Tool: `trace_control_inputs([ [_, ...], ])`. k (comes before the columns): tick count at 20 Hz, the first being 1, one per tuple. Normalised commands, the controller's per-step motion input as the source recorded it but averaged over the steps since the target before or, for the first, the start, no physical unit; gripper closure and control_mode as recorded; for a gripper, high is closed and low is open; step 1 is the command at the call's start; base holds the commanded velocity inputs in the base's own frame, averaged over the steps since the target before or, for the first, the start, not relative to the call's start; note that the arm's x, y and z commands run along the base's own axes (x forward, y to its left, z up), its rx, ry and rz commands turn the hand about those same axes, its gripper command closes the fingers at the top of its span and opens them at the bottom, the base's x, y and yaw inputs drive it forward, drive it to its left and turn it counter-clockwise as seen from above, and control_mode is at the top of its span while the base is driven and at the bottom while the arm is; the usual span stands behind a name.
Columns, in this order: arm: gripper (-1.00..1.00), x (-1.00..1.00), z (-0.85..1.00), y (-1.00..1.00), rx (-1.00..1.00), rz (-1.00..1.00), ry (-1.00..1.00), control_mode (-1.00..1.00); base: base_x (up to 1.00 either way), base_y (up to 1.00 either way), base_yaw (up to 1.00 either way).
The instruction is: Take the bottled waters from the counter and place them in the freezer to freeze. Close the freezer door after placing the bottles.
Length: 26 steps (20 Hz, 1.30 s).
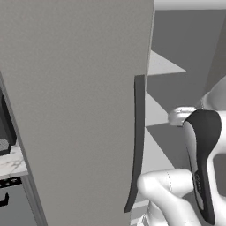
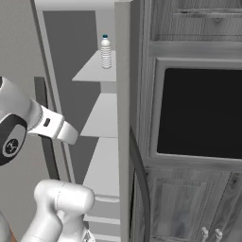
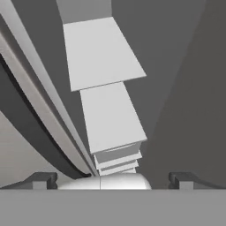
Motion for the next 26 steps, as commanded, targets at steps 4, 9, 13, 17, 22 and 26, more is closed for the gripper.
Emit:
trace_control_inputs([
  [4, -1.0, 0.0, -0.29, 0.08, 0.0, 0.03, 0.19, -1.0, 0.0, 0.0, 0.0],
  [9, -1.0, 0.0, -0.29, 0.14, 0.0, 0.0, 0.06, -1.0, 0.0, 0.0, 0.0],
  [13, -1.0, 0.0, -0.34, 0.06, 0.0, 0.0, 0.0, -1.0, 0.0, 0.0, 0.0],
  [17, -1.0, 0.0, -0.37, 0.0, 0.0, 0.0, 0.0, -1.0, 0.0, 0.0, 0.0],
  [22, -1.0, 0.0, -0.38, 0.0, 0.0, 0.0, 0.0, -1.0, 0.0, 0.0, 0.0],
  [26, -1.0, 0.01, -0.04, 0.0, 0.0, -0.01, -0.01, -1.0, 0.0, 0.0, 0.0],
])
